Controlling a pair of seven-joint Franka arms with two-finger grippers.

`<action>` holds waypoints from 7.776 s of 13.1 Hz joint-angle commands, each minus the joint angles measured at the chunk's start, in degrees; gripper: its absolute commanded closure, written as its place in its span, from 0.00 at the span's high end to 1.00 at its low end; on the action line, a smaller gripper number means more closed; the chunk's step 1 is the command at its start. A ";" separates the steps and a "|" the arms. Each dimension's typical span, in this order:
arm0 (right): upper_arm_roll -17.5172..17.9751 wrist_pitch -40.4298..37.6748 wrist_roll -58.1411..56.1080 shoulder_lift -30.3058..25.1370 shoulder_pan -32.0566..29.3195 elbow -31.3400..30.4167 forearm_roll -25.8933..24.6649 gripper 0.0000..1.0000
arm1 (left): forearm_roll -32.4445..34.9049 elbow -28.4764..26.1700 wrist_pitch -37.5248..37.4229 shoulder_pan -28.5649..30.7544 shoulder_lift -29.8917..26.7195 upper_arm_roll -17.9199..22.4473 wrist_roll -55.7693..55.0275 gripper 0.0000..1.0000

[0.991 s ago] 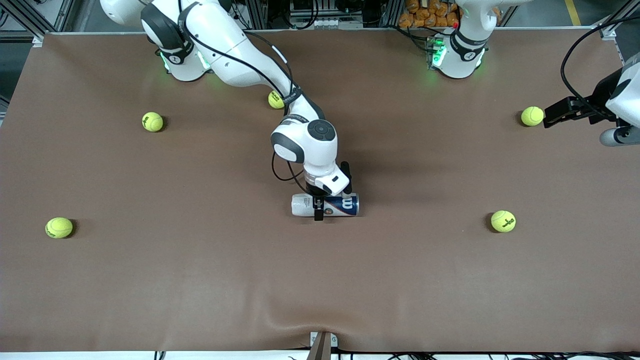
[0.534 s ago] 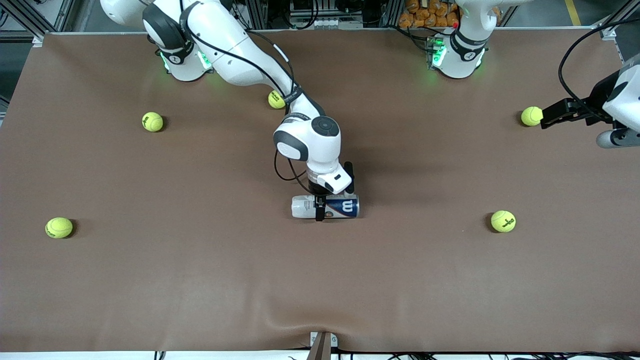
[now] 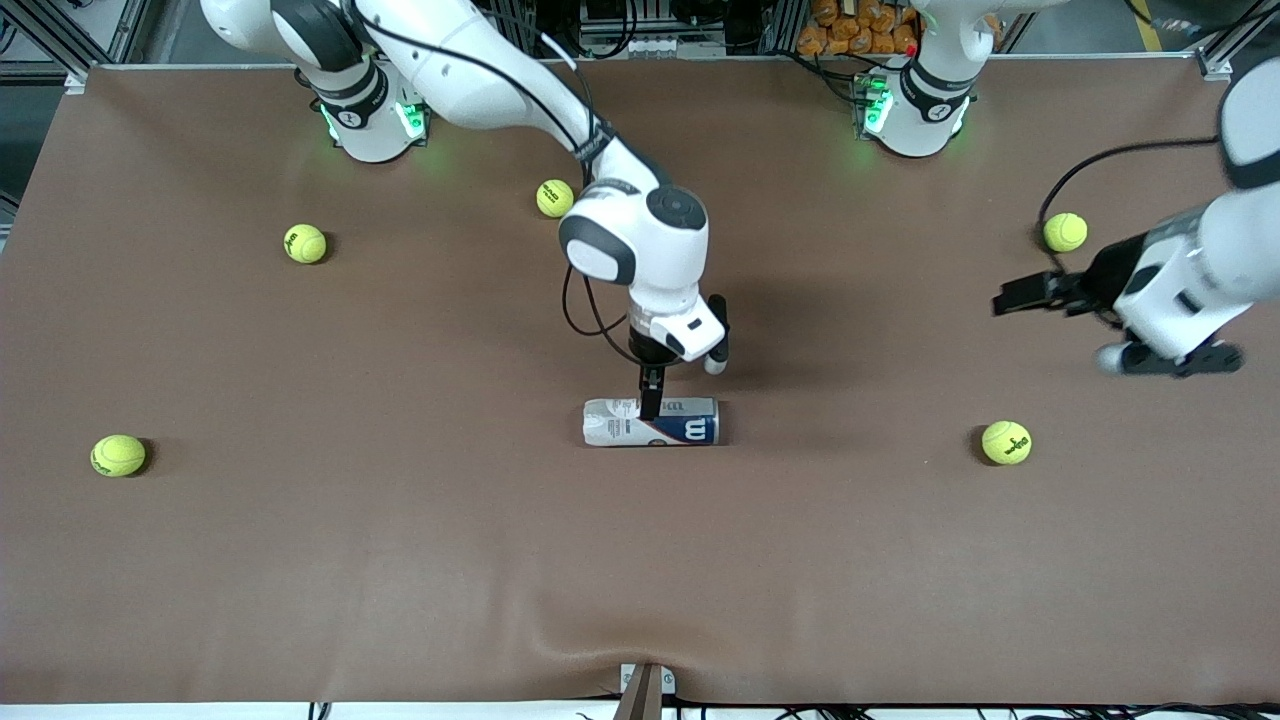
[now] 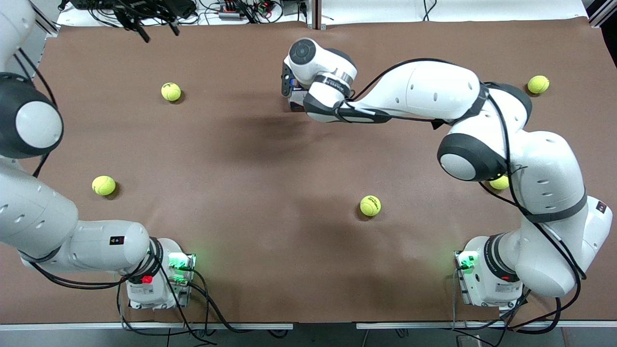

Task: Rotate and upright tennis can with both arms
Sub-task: 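Lower the can on its side and open the right gripper, then withdraw the right gripper while the left gripper reaches toward the can, then close the left gripper around the can's end, then lift the can with the left gripper and rotate it upright, then lower the upright can onto the table and open the left gripper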

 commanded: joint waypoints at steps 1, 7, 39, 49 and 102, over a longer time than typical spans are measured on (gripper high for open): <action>-0.15 -4.25 0.89 -5.74 -1.09 -1.97 3.93 1.00 | -5.22 0.84 2.31 0.01 4.13 0.03 -0.35 1.00; -0.24 -10.68 0.63 -14.80 -14.69 -3.98 5.87 1.00 | -13.21 0.75 8.82 -2.45 11.17 0.11 -0.35 1.00; -2.17 -38.54 27.92 -40.39 -48.38 -9.27 24.23 1.00 | -76.59 -15.68 25.53 -8.42 28.76 0.03 37.95 1.00; -2.17 -38.55 22.24 -40.04 -49.61 -8.92 24.68 1.00 | -86.18 -14.89 25.44 -11.32 33.42 -0.32 50.01 0.86; -2.44 -38.46 22.16 -39.95 -50.84 -7.24 26.62 1.00 | 18.76 10.33 26.49 -42.79 23.05 1.70 -26.01 1.00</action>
